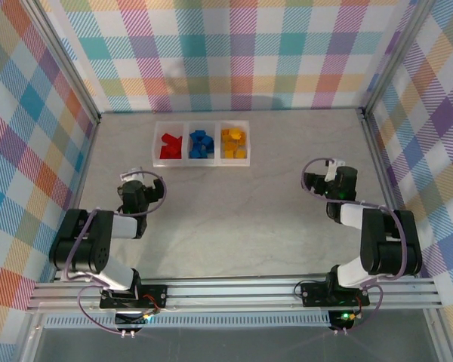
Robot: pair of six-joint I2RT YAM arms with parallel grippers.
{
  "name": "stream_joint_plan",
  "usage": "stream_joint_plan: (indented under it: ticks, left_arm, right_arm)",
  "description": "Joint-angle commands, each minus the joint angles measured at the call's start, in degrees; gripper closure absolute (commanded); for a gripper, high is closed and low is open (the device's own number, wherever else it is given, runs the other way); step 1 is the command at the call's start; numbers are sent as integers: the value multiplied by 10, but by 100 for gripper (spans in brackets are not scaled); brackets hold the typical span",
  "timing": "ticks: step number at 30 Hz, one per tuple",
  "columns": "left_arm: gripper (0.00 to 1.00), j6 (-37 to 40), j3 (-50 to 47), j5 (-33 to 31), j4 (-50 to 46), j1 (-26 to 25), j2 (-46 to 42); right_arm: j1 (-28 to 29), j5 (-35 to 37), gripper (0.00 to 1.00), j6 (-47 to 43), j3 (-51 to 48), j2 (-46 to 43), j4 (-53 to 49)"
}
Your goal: Sort the legos into containers by color
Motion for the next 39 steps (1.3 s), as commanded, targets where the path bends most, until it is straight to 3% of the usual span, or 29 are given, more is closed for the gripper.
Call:
stream_joint_plan:
  ticks: [1, 2, 7, 12, 39]
  left_arm:
    - [0, 23, 4, 46, 49, 5, 6]
    - [0, 21, 18, 38, 40, 6, 15]
    - [0, 22, 31, 29, 9, 0, 13]
    - [0, 24, 31, 25, 11, -1, 13]
    - [0, 35, 37, 13, -1, -14, 14]
  right_arm:
    - [-2, -67, 1, -19, -55, 35, 205]
    - [-6, -82, 1, -28, -46, 16, 152]
    - [-5, -100, 1, -37, -36, 21, 142]
    - [9, -66, 1, -40, -32, 22, 137]
    - [10, -65, 1, -42, -31, 22, 135]
